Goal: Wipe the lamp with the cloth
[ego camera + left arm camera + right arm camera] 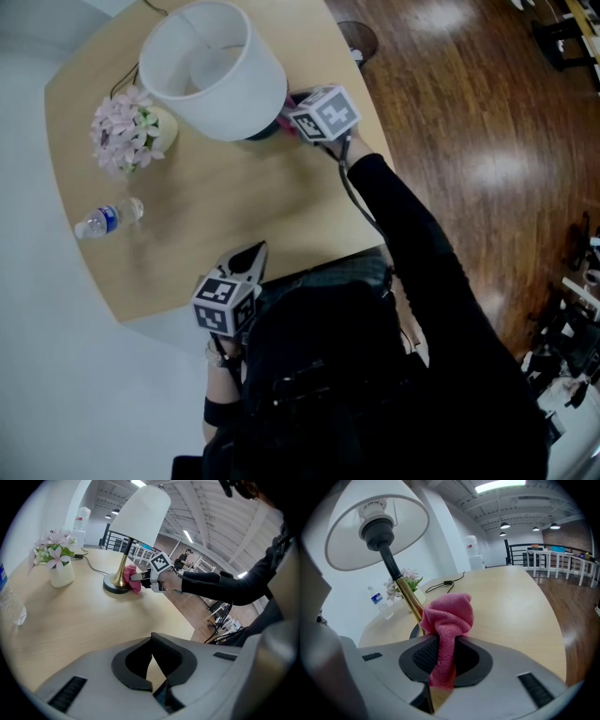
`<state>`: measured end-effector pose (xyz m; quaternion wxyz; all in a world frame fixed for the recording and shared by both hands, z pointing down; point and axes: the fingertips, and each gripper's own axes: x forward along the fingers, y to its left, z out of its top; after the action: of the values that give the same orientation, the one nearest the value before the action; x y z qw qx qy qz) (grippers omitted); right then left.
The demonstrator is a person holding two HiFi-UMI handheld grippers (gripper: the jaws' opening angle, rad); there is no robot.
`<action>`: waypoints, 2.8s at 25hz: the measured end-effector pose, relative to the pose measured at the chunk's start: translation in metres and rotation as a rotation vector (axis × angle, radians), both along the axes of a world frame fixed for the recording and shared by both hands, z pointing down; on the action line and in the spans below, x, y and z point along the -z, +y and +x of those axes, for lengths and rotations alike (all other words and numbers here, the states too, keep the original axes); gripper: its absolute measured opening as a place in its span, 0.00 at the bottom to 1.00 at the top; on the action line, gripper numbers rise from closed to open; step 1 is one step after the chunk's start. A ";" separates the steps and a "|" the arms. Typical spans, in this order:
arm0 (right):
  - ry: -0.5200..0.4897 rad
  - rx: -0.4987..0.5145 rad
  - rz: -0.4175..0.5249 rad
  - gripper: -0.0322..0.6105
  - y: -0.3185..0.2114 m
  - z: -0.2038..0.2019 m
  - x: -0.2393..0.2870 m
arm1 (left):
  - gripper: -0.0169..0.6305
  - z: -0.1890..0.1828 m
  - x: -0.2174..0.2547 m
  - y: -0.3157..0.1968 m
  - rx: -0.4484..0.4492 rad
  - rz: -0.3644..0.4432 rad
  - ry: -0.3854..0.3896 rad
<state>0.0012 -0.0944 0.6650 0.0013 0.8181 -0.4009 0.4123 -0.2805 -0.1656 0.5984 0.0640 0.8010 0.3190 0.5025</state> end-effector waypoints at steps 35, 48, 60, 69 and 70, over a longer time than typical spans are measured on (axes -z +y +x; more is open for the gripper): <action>0.025 -0.439 -0.067 0.15 -0.048 -0.061 -0.002 | 0.03 -0.009 0.006 -0.095 -0.012 -0.034 0.041; 0.058 -0.474 -0.069 0.15 -0.086 -0.046 -0.002 | 0.03 -0.015 0.003 -0.117 0.003 -0.023 0.044; 0.106 -0.625 -0.027 0.15 -0.114 -0.007 0.000 | 0.03 -0.024 0.002 -0.134 0.046 0.004 0.037; 0.086 -0.476 -0.057 0.15 -0.117 -0.019 0.000 | 0.03 -0.020 0.000 -0.108 0.068 -0.046 0.028; 0.082 -0.454 -0.059 0.15 -0.117 -0.022 0.000 | 0.03 -0.019 0.000 -0.103 0.069 -0.055 0.029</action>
<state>-0.0212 -0.2114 0.6645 -0.0514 0.9030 -0.1942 0.3799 -0.2994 -0.2684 0.5988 0.0988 0.8168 0.3056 0.4792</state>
